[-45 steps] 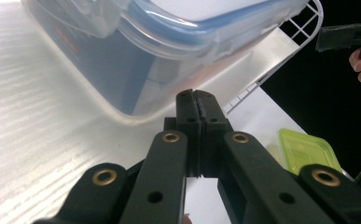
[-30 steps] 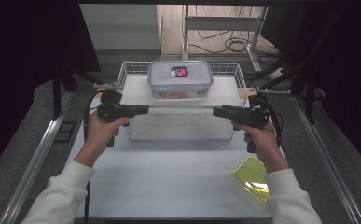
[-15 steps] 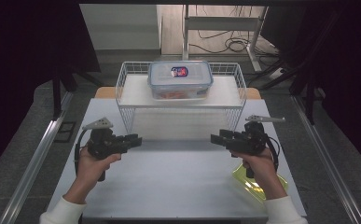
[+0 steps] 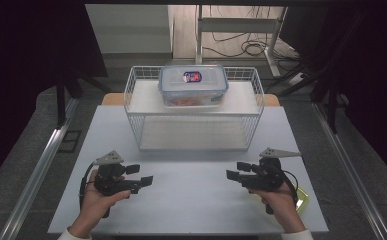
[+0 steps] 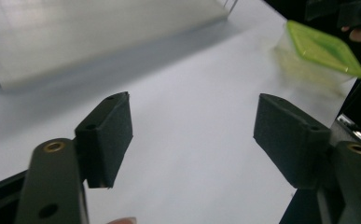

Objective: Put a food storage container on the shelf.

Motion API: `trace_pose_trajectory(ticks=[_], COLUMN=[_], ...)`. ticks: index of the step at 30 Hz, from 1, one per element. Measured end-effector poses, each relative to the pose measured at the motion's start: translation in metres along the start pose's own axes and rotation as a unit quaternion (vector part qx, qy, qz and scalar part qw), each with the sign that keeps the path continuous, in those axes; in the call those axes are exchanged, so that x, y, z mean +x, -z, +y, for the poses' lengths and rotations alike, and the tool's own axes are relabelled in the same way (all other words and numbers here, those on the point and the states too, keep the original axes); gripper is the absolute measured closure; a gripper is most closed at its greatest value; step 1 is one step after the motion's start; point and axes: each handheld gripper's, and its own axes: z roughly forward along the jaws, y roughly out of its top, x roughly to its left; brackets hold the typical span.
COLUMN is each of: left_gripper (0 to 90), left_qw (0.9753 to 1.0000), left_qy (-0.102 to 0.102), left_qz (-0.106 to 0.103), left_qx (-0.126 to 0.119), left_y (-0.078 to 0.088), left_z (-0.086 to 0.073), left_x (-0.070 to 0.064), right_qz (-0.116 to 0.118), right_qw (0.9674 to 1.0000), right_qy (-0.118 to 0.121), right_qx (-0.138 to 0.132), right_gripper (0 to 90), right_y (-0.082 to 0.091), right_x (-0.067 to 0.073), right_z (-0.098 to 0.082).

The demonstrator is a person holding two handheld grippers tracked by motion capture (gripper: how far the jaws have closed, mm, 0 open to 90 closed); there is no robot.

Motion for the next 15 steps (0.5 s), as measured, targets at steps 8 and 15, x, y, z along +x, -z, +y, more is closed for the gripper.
trace_pose_trajectory(ticks=[8,15], left_gripper=[19.0,18.6], left_qw=[0.9997,0.9995], left_qy=[0.004,-0.002], left_qz=[0.011,0.021], left_qx=[0.020,0.022], left_y=[-0.008,-0.009], left_z=[-0.009,-0.012], left_x=[0.005,0.005], right_qz=[-0.004,-0.010], right_qw=[0.9998,0.9996], right_qy=[0.008,0.013], right_qx=[0.019,0.024], right_gripper=[34.2,34.0], right_y=[-0.007,-0.009], right_x=[0.000,0.000], right_z=[-0.012,-0.014])
